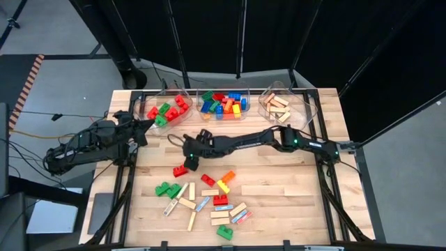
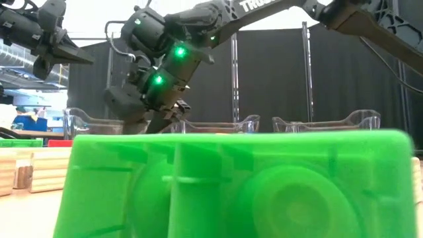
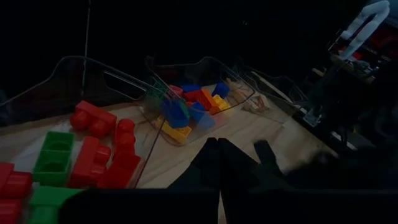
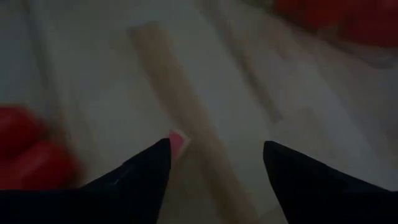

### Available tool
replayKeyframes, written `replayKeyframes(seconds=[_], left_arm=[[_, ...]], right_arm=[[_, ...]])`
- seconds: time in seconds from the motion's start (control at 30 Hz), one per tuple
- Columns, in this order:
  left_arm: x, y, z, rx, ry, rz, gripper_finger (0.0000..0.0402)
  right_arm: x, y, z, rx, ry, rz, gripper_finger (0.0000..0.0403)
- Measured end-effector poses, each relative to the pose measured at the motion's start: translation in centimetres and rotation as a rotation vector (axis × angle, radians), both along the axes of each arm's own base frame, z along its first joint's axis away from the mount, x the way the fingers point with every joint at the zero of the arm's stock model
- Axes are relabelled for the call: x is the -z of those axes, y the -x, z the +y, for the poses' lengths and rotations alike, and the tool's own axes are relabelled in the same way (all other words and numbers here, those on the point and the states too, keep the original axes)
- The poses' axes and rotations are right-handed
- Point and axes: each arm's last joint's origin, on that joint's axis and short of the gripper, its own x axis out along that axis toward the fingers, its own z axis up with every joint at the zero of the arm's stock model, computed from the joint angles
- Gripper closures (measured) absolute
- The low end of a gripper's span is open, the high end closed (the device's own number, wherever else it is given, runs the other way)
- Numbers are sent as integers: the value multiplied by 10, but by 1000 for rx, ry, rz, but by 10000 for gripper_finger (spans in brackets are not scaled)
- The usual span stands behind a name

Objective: Sort blocks by size
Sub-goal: Put the brown wooden block into the right transparent bin

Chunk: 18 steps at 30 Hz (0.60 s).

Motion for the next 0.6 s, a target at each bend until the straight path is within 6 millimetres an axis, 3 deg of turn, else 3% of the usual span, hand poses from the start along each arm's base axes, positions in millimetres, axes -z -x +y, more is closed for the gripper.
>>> replayKeyframes(seconds=[0.13,0.3,0.47,0.6], left_arm=[[0,0,0,4,1,0,400],[0,0,0,4,1,0,399],[0,0,0,4,1,0,400],[0,0,0,4,1,0,399]], right_arm=[[-16,-4,-7,5,-16,-26,139],[-34,-9,4,-15,-38,-93,145],[-32,-9,20,16,-84,-109,152],[-15,-7,33,6,-74,-107,153]])
